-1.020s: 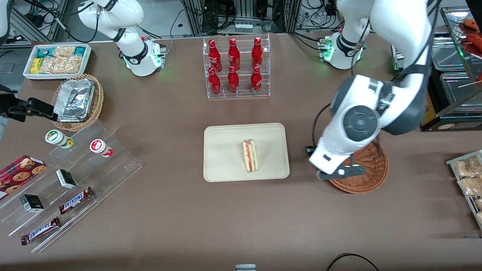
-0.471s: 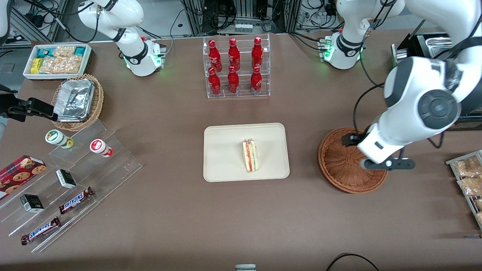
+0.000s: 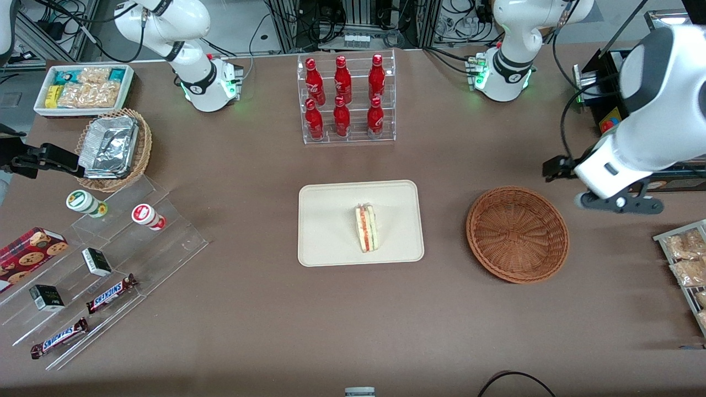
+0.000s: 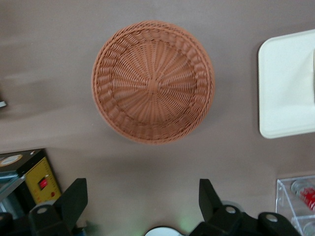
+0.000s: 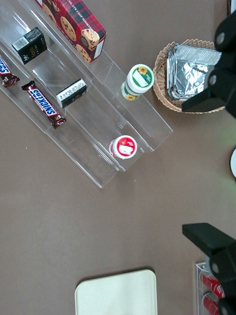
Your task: Place sandwich from basket to tray
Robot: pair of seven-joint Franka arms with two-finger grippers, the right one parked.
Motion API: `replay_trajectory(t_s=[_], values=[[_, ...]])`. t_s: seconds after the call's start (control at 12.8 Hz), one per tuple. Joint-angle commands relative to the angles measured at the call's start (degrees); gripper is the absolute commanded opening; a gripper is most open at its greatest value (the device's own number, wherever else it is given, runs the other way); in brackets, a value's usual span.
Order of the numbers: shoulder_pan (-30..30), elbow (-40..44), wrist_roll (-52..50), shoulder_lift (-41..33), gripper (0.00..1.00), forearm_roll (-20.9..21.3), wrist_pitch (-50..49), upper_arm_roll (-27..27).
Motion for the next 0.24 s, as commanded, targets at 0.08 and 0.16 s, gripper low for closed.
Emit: replay_trajectory(t_s=[0.08,0.16], values=[[1.0,-1.1,2.3,-3.7,1.0,-1.0,-3.2,-0.3],[1.0,-0.5,2.3,-3.7,1.0,-1.4,-3.7,0.1]])
